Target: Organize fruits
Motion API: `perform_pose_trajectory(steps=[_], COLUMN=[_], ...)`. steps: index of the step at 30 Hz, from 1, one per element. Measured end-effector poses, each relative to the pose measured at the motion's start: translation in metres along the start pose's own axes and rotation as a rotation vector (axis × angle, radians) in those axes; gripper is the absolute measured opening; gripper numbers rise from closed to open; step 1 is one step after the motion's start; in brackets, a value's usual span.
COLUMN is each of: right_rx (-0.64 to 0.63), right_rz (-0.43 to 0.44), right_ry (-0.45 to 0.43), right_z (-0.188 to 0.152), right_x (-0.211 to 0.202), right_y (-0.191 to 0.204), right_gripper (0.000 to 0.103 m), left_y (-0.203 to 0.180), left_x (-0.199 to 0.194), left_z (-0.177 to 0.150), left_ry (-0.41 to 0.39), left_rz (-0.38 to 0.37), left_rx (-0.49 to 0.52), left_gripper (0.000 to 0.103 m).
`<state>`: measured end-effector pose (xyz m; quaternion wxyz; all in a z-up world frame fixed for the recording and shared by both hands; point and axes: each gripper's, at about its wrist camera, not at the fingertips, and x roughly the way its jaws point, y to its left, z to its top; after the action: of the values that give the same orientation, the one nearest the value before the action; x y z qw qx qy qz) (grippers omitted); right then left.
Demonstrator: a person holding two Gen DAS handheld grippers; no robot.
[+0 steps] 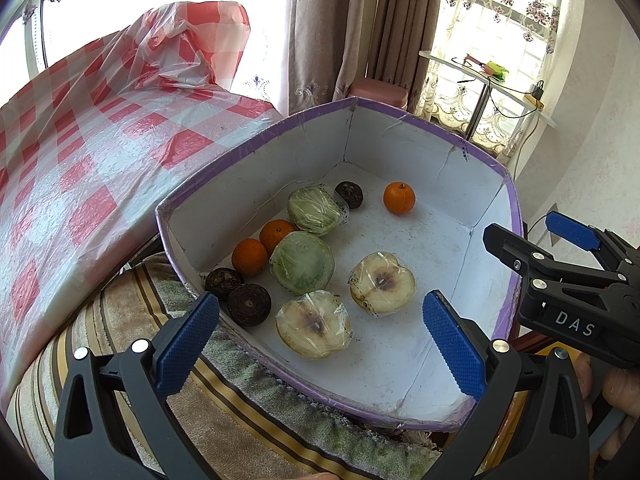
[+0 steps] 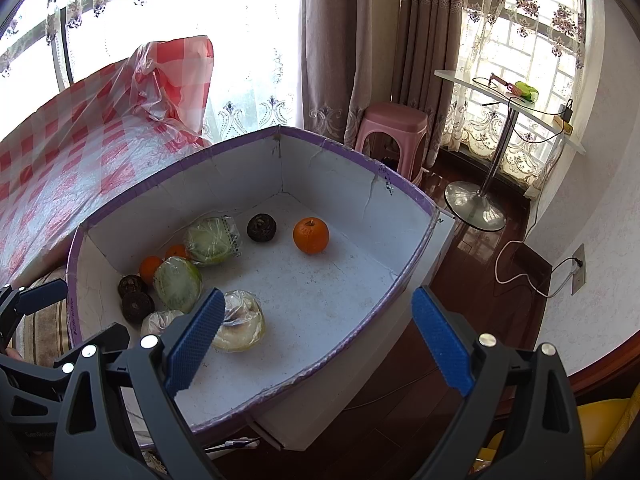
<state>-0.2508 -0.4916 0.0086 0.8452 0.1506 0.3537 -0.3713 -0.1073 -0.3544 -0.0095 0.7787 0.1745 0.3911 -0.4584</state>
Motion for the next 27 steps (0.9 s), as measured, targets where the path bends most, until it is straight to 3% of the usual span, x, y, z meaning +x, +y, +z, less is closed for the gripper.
perform_pose_trajectory(steps=[27], right_rx=[-0.002], right_rz=[0.004], right_ry=[0.001], right_z=[-0.0002], right_x=[0.0007], right_y=[0.0018], right_gripper=[0.095], left_y=[-0.0006], left_x=[0.0005], left_z=[0.0001], left_ry=[0.0], left_rz=[0.001], left_rx=[0.0], left_gripper=[0.099])
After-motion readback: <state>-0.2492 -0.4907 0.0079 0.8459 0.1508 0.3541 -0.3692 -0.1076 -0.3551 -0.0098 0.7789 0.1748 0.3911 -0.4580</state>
